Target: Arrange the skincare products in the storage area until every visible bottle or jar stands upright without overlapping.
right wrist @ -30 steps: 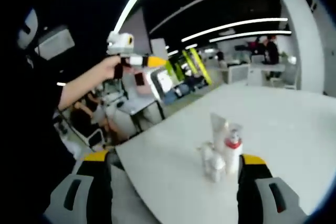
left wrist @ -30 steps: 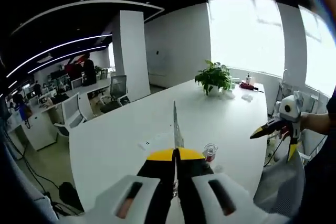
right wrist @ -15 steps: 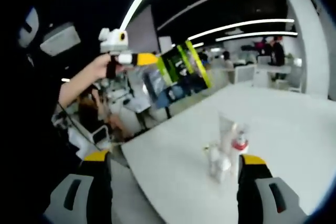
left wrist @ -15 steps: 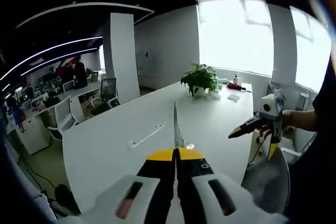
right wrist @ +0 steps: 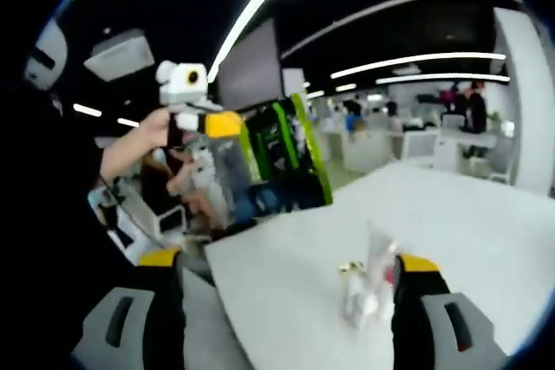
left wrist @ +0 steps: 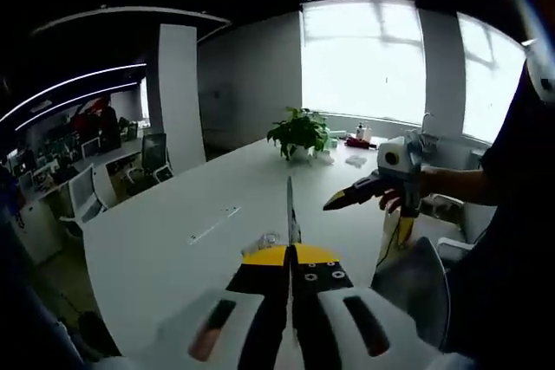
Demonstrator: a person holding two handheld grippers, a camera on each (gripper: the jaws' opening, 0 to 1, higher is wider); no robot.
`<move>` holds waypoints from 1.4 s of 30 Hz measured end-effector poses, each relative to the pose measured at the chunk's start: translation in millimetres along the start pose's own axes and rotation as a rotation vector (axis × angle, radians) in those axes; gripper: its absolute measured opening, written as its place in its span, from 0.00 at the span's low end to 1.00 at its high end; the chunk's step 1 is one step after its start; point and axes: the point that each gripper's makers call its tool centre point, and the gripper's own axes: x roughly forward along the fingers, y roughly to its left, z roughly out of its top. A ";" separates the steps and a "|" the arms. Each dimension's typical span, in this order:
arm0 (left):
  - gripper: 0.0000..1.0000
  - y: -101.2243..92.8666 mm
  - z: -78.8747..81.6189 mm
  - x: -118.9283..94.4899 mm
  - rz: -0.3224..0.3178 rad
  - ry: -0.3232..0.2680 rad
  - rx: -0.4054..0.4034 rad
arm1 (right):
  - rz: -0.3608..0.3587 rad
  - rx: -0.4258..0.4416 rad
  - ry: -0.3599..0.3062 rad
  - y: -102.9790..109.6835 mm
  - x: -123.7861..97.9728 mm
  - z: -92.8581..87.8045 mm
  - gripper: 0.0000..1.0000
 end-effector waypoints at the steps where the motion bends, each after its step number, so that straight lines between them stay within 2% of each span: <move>1: 0.05 -6.0 0.2 -2.2 -0.021 0.001 0.004 | 0.011 -0.004 -0.003 0.9 1.3 2.4 0.99; 5: 0.05 -22.6 2.3 -8.3 -0.068 0.002 0.023 | 0.090 0.001 -0.055 11.1 6.9 20.8 0.99; 6: 0.05 -26.6 2.8 -9.3 -0.082 0.004 0.030 | 0.124 0.002 -0.088 16.0 8.1 30.0 0.99; 8: 0.05 -33.7 4.8 -11.9 -0.097 0.003 0.039 | 0.176 -0.010 -0.103 25.2 9.6 38.1 0.99; 14: 0.05 -53.5 9.5 -16.0 -0.168 -0.005 0.063 | 0.251 -0.054 -0.021 38.9 18.8 32.2 0.99; 17: 0.05 -59.2 10.5 -17.9 -0.201 -0.005 0.064 | 0.303 -0.051 -0.052 49.1 20.8 39.2 0.99; 23: 0.05 -70.1 15.2 -20.5 -0.263 -0.015 0.071 | 0.369 -0.070 -0.037 61.2 24.2 40.2 0.99; 26: 0.05 -72.5 16.9 -20.7 -0.279 -0.015 0.075 | 0.412 -0.077 -0.051 70.2 23.6 43.6 0.98; 28: 0.05 -74.0 17.4 -20.4 -0.293 -0.014 0.076 | 0.431 -0.080 -0.058 73.1 22.7 46.3 0.90; 32: 0.05 -72.9 16.5 -17.7 -0.305 -0.013 0.074 | 0.465 -0.091 -0.049 76.3 19.9 46.7 0.52; 33: 0.05 -70.9 15.5 -16.1 -0.307 -0.009 0.072 | 0.476 -0.084 -0.035 77.9 19.4 45.0 0.48; 37: 0.05 -68.0 13.7 -13.8 -0.309 0.000 0.070 | 0.499 -0.097 -0.017 84.6 19.2 41.8 0.45; 42: 0.05 -64.3 11.2 -10.4 -0.309 0.008 0.063 | 0.507 -0.099 -0.010 86.3 19.7 41.6 0.28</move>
